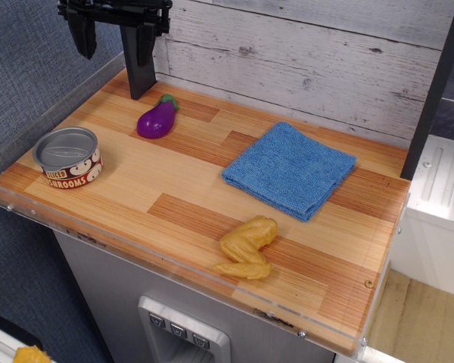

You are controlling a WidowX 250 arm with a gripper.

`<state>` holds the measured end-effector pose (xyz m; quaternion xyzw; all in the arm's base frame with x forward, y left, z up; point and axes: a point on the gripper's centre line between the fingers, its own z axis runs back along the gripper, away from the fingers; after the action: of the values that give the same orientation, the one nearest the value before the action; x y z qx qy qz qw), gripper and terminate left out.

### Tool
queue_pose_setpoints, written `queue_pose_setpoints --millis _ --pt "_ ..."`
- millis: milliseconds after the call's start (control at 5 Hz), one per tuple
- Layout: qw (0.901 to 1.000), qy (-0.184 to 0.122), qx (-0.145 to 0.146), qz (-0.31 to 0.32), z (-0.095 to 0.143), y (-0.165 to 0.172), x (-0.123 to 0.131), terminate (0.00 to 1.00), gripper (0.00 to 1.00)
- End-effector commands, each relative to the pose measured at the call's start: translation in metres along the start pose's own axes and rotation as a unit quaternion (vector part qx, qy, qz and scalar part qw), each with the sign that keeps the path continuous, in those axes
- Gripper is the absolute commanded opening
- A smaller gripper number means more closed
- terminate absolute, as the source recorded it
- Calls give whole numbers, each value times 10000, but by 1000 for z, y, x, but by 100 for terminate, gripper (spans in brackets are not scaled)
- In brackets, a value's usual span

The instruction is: Move the blue towel to the left of the chicken wing

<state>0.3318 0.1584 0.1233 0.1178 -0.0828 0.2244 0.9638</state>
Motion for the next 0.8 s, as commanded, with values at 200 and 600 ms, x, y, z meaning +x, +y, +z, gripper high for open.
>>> queue_pose_setpoints --millis 200,600 --pt "9990 -96 -176 -409 6 -33 2 0 100" --pt "9863 -341 -473 -1540 17 -110 -9 0 100"
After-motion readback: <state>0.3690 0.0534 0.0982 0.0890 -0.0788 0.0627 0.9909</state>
